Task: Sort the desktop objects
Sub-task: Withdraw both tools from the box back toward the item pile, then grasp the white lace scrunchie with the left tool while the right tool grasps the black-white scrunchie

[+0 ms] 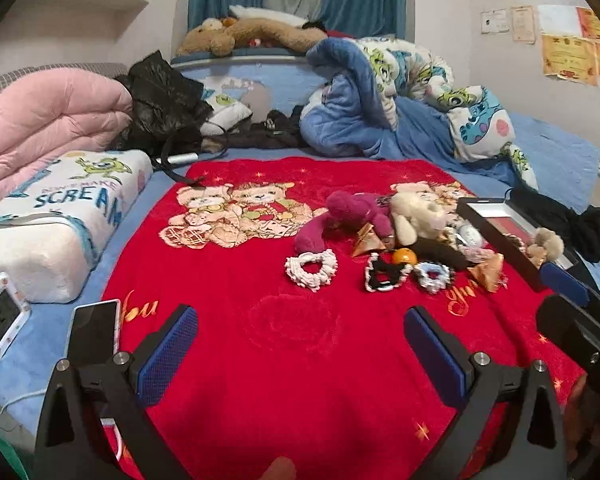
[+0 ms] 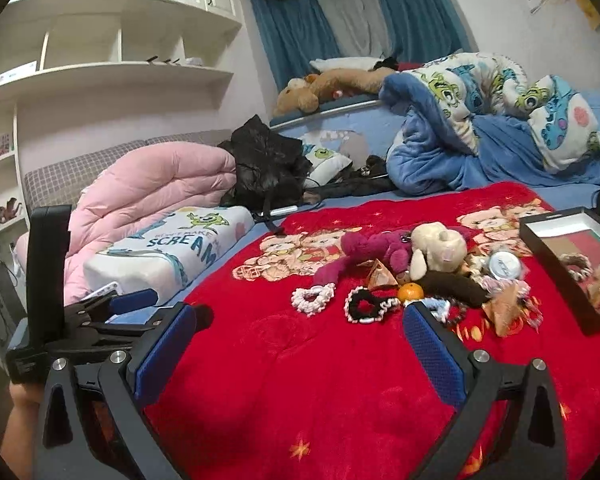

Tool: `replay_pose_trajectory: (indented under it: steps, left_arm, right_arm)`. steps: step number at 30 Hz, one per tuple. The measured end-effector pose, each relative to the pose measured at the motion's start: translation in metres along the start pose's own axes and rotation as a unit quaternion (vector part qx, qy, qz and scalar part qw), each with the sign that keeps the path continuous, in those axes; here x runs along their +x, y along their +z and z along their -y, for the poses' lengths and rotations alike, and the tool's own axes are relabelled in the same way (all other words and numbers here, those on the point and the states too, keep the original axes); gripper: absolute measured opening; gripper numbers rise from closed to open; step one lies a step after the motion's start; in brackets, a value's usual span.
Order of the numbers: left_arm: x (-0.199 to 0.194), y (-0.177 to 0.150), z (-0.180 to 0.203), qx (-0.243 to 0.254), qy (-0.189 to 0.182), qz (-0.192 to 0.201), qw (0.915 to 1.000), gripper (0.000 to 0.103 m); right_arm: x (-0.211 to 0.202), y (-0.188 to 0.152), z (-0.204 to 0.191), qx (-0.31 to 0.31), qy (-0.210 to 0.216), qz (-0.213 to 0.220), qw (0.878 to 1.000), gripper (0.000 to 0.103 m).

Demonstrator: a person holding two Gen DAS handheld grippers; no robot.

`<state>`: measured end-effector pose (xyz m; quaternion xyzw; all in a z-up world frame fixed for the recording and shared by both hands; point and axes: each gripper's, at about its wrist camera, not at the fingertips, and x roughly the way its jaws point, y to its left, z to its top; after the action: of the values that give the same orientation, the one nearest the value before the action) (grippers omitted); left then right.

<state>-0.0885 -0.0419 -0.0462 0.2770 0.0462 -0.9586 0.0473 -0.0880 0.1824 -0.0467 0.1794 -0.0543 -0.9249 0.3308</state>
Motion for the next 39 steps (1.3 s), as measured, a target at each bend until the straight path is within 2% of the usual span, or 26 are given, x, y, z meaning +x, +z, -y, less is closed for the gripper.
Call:
replay_pose_trajectory:
  steps: [8,16,22,25,29,32,35,39]
  left_arm:
    - [0.079,0.018,-0.007,0.007,0.003,-0.036,0.9993,0.103]
    - [0.141,0.024,-0.021,0.006,0.009,-0.064,0.9979,0.103]
    - [0.186,0.026,-0.027,0.014,0.017,-0.087,0.9960,0.103]
    - [0.207,0.029,-0.029,0.010,0.009,-0.104,0.9944,0.103]
    - [0.230,0.031,-0.030,0.018,0.016,-0.129,0.9914,0.103]
    - [0.247,0.022,-0.039,-0.002,0.018,-0.169,0.9855,0.103]
    - [0.248,0.021,-0.036,0.002,0.025,-0.167,0.9856,0.103]
    - [0.252,0.018,-0.029,0.019,0.044,-0.174,0.9836,0.103]
  right_arm:
    - [0.072,0.012,0.034,0.053,0.026,-0.034,0.998,0.103]
    - [0.135,0.006,0.058,0.080,0.039,-0.102,0.991,0.097]
    - [0.164,-0.005,0.071,0.079,0.015,-0.132,0.988,0.097]
    - [0.178,-0.011,0.078,0.078,0.004,-0.153,0.985,0.096]
    - [0.195,-0.013,0.087,0.088,0.003,-0.170,0.981,0.095]
    - [0.211,-0.011,0.092,0.091,0.008,-0.192,0.977,0.087]
    - [0.225,-0.008,0.097,0.087,0.013,-0.208,0.974,0.073]
    - [0.231,-0.014,0.098,0.087,0.004,-0.223,0.971,0.063]
